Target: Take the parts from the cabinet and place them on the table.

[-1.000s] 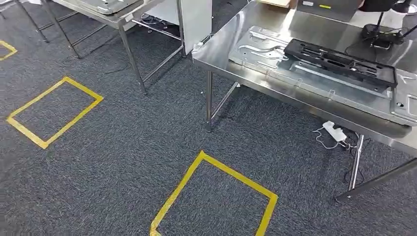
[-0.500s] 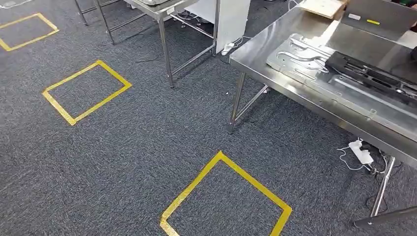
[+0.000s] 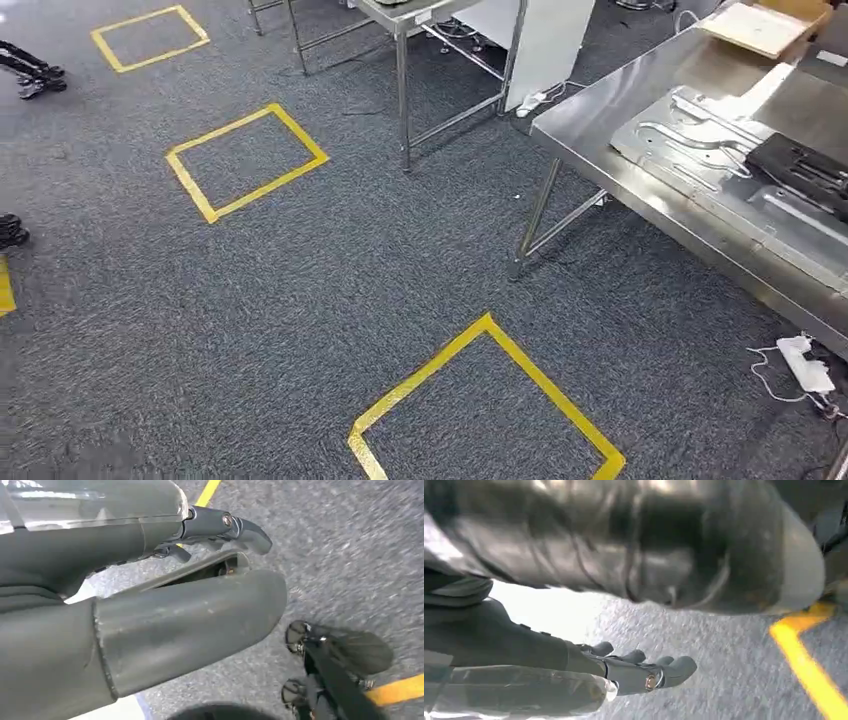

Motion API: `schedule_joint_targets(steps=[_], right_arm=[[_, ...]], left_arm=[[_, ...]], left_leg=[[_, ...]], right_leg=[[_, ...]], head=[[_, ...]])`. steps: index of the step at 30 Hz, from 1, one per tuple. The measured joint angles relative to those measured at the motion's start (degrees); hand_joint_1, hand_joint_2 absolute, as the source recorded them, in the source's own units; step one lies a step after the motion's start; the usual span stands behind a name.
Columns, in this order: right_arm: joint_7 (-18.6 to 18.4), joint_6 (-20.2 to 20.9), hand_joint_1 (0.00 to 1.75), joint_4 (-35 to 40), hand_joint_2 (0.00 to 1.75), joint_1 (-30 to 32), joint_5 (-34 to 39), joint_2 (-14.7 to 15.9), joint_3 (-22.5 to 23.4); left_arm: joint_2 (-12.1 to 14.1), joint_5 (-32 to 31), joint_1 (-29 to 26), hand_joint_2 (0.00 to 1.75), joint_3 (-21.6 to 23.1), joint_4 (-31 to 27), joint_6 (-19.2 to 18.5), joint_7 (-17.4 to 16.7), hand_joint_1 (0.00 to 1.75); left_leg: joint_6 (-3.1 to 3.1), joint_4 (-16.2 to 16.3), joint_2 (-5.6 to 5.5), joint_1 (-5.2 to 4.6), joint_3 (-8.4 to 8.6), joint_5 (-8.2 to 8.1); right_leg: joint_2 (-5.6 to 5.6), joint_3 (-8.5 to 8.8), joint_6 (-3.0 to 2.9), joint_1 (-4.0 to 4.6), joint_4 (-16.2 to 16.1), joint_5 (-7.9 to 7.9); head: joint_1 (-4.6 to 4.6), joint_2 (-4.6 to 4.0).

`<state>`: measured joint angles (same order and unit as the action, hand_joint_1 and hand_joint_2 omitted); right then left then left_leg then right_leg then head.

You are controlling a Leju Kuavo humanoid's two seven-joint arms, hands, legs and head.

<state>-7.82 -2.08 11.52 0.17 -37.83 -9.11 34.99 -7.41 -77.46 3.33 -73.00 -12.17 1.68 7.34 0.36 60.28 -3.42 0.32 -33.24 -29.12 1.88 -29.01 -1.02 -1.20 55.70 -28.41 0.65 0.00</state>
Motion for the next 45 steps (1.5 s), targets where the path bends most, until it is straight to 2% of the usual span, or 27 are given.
schedule_joint_targets(steps=[1,3,4,6,8,9,13,14,16,18,19,20,22,23,25,28,29,30,32,34,35,37,39,40,41,44,45], right_arm=[[0.02,0.04,0.00,-0.02,0.00,0.11,0.00,0.00,0.00],[0.00,0.04,0.00,-0.06,0.00,0.18,0.00,-0.07,0.00],[0.00,0.04,0.00,-0.07,0.00,0.16,0.00,-0.07,0.00],[0.00,0.22,0.00,-0.07,0.00,0.03,-0.02,-0.07,0.00],[0.00,0.85,0.00,-0.07,0.00,-0.10,-0.22,-0.07,0.00],[0.00,0.92,0.00,-0.07,0.00,-0.07,-0.26,-0.07,0.00],[0.00,0.96,0.00,-0.07,0.00,-0.57,-0.39,-0.09,0.00],[0.00,0.96,0.00,-0.07,0.00,-0.66,-0.50,-0.07,0.00],[0.00,0.96,0.00,-0.07,0.00,-0.45,-0.52,-0.07,0.00],[0.00,0.96,0.00,-0.09,0.00,-0.32,-0.52,-0.07,0.00],[0.00,0.98,0.00,-0.09,0.00,-0.29,-0.55,-0.07,0.00],[0.00,1.01,0.00,-0.09,0.00,-0.26,-0.57,-0.07,0.00],[0.00,1.07,0.00,-0.11,0.00,-0.20,-0.72,-0.07,0.00],[-0.07,1.07,0.00,-0.11,0.00,-0.19,-0.83,-0.07,0.00],[-0.17,1.07,0.00,-0.15,0.00,-0.03,-0.98,0.00,0.00],[-0.18,1.09,0.00,-0.15,0.00,-0.43,-0.98,0.00,0.00],[-0.17,1.09,0.00,-0.15,0.00,-0.52,-0.98,0.00,0.00],[-0.17,1.07,0.00,-0.15,0.00,-0.46,-1.01,-0.02,0.00],[-0.18,1.09,0.00,-0.15,0.00,-0.08,-1.03,-0.02,0.02],[-0.17,1.09,0.00,-0.20,0.00,0.00,-1.07,-0.07,0.02],[-0.18,1.09,0.00,-0.20,0.00,-0.03,-1.07,-0.07,0.02],[-0.17,1.16,0.00,-0.20,0.00,-0.16,-1.14,-0.07,0.00],[-0.17,1.53,0.00,-0.20,0.00,-0.25,-1.20,-0.07,0.00],[-0.17,1.60,0.00,-0.20,0.00,-0.24,-1.20,0.04,0.02],[-0.17,1.66,0.00,-0.20,0.00,-0.25,-1.20,0.02,0.02],[-0.17,1.68,0.00,-0.20,0.00,-0.90,-1.20,-0.02,0.00],[-0.17,1.68,0.00,-0.20,0.00,-0.91,-1.20,-0.09,0.00]], left_arm=[[0.00,0.00,0.08,0.00,0.00,0.00,-0.02,-0.04,0.00],[-0.02,0.00,0.14,0.00,0.00,0.00,-0.04,-0.04,0.00],[-0.02,0.00,0.10,0.00,0.00,0.00,-0.07,-0.04,0.00],[0.13,-0.02,-0.07,0.00,0.00,0.00,-0.07,-0.04,0.00],[0.33,-0.11,-0.04,0.00,0.00,0.00,-0.07,-0.11,0.00],[0.33,-0.15,0.09,0.00,0.00,0.00,-0.07,-0.13,0.00],[0.35,-0.20,-0.28,0.00,0.00,0.00,-0.26,-0.31,0.00],[0.35,-0.20,-0.25,0.00,0.00,0.00,-0.33,-0.33,0.00],[0.39,-0.20,-0.13,0.00,0.00,0.00,-0.44,-0.35,0.00],[0.42,-0.20,-0.01,0.00,0.00,0.00,-0.48,-0.37,0.00],[0.46,-0.22,-0.01,0.00,0.00,0.00,-0.50,-0.39,0.00],[0.46,-0.22,-0.05,0.00,0.00,0.00,-0.57,-0.44,0.00],[0.50,-0.39,-0.05,0.00,0.00,0.00,-0.61,-0.63,0.00],[0.50,-0.52,-0.03,0.00,0.00,0.00,-0.68,-0.66,0.00],[0.44,-0.61,0.13,0.00,0.00,0.00,-0.74,-0.74,0.00],[0.44,-0.68,-0.08,0.00,0.00,0.00,-0.74,-0.79,0.00],[0.46,-0.70,-0.12,0.00,0.00,0.00,-0.74,-0.79,0.00],[0.61,-0.70,-0.10,0.00,0.00,0.00,-0.74,-0.79,0.00],[0.61,-0.74,0.11,0.00,0.00,0.02,-0.79,-0.83,0.00],[0.61,-0.76,0.12,0.00,0.00,0.00,-0.94,-0.87,0.00],[0.61,-0.79,0.05,0.00,0.00,0.00,-0.94,-0.90,0.00],[0.77,-0.79,-0.11,0.00,0.00,0.00,-0.94,-0.92,0.00],[0.85,-0.79,-0.04,0.00,0.00,0.00,-0.94,-0.96,0.00],[0.76,-0.79,0.14,0.00,0.00,0.00,-0.96,-0.96,0.00],[0.76,-0.79,0.16,0.00,0.00,0.00,-0.96,-0.96,0.00],[0.79,-0.79,-0.26,0.00,0.00,0.00,-0.98,-0.98,0.00],[0.81,-0.79,-0.23,0.00,0.00,0.00,-0.98,-1.01,0.00]], left_leg=[[-0.26,3.59,1.60,0.05,-1.85,-2.32],[-0.86,12.81,2.68,0.51,-6.29,-6.57],[-1.11,14.96,2.85,0.67,-7.20,-6.85],[-1.36,10.94,3.25,0.94,-4.78,-3.74],[-1.27,-0.26,5.37,0.99,1.56,1.03],[-0.96,-2.57,6.95,0.62,2.54,0.47],[0.25,-2.44,4.97,0.21,1.82,1.08],[0.93,-3.01,4.57,0.75,2.40,1.50],[1.48,-3.10,3.84,0.71,2.17,1.74],[1.74,-3.08,2.82,0.48,1.79,1.91],[1.80,-3.03,2.18,0.36,1.73,1.94],[1.80,-3.01,1.54,0.28,1.77,1.95],[1.78,-2.75,-0.08,0.21,1.88,1.93],[1.71,-2.62,-0.76,0.21,1.90,1.89],[1.17,-2.08,-1.82,-0.02,1.37,1.80],[-0.15,-2.69,-3.56,0.71,0.83,2.47],[-0.53,-2.50,-3.76,0.42,0.75,2.39],[-0.47,-1.31,-1.07,0.36,0.32,1.57],[-0.66,5.74,2.13,0.37,-3.20,-2.83],[-1.21,13.97,2.67,0.72,-7.05,-6.17],[-1.41,15.27,2.78,0.89,-7.51,-6.06],[-1.83,10.26,3.28,1.33,-4.65,-2.62],[-2.35,-0.80,5.89,1.76,1.46,1.63],[-2.04,-1.29,6.58,1.12,1.75,0.75],[-1.12,-1.53,5.70,1.29,1.57,1.11],[0.12,-1.62,4.62,0.78,1.18,1.21],[0.56,-1.92,4.13,0.98,1.41,1.47]], right_leg=[[-0.98,0.05,-0.26,0.09,-0.02,0.00],[-2.96,-0.10,-0.32,0.30,0.10,-0.25],[-3.74,-0.06,-0.25,0.36,0.14,-0.31],[-5.15,0.09,0.02,0.32,0.30,-0.57],[-6.35,0.41,0.57,0.24,0.84,-1.09],[-6.88,0.25,0.99,0.57,1.12,-1.41],[-8.11,0.65,2.17,0.62,1.27,-1.46],[-7.12,0.62,2.69,0.23,1.62,-2.16],[-2.96,-1.66,2.79,0.08,6.72,-5.86],[-2.17,-6.48,2.89,0.07,16.39,-10.18],[-2.13,-8.01,2.86,0.06,19.30,-10.63],[-2.11,-8.26,2.78,0.07,19.52,-9.71],[-1.62,-5.26,2.33,0.09,12.61,-4.47],[-0.60,-3.08,1.99,0.10,7.70,-1.81],[3.54,-1.12,1.21,0.12,2.38,-1.13],[1.80,-1.14,0.77,0.69,2.35,-1.05],[0.91,-0.69,0.20,0.00,1.10,-0.45],[-0.08,-0.17,-0.08,0.11,0.55,-0.20],[-1.67,-0.14,-0.47,0.29,0.37,-0.21],[-3.57,-0.20,-0.66,0.51,0.47,-0.37],[-4.23,-0.17,-0.58,0.52,0.52,-0.43],[-5.48,-0.07,-0.23,0.38,0.73,-0.69],[-6.67,0.07,0.68,0.08,1.66,-1.41],[-7.02,-0.12,1.28,0.52,2.04,-1.84],[-7.24,-0.09,1.64,0.61,2.32,-2.01],[-8.07,0.35,2.47,0.09,1.99,-1.89],[-7.06,0.36,2.88,-0.18,2.50,-2.59]], head=[[0.00,0.00],[0.00,0.00],[-0.02,-0.02],[-0.02,-0.02],[-0.02,-0.02],[-0.02,-0.02],[-0.02,-0.02],[-0.02,0.00],[0.02,-0.02],[0.00,-0.02],[0.00,0.00],[0.00,0.00],[0.00,-0.02],[0.00,0.00],[-0.02,0.00],[0.02,-0.02],[-0.02,-0.02],[0.02,0.00],[-0.17,-0.02],[-0.17,-0.02],[-0.17,-0.02],[-0.17,0.00],[-0.17,-0.02],[-0.17,-0.02],[-0.04,-0.02],[-0.11,0.00],[-0.09,0.00]])
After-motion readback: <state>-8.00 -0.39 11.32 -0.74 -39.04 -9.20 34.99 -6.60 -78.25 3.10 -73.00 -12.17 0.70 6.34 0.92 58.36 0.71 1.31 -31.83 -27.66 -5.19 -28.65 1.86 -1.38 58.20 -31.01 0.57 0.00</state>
